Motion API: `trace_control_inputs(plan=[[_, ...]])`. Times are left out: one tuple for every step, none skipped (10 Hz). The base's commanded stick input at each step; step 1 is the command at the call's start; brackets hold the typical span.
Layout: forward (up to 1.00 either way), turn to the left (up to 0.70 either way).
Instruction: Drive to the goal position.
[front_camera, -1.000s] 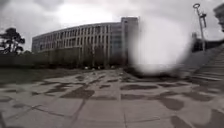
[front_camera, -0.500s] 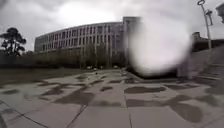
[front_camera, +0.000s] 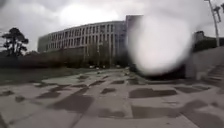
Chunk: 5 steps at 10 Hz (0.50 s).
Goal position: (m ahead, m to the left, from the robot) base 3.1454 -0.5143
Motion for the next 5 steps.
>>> trace_control_inputs(plan=[[0.70,0.00],[0.70,0.00],[0.70,0.00],[0.70,0.00],[0.70,0.00]])
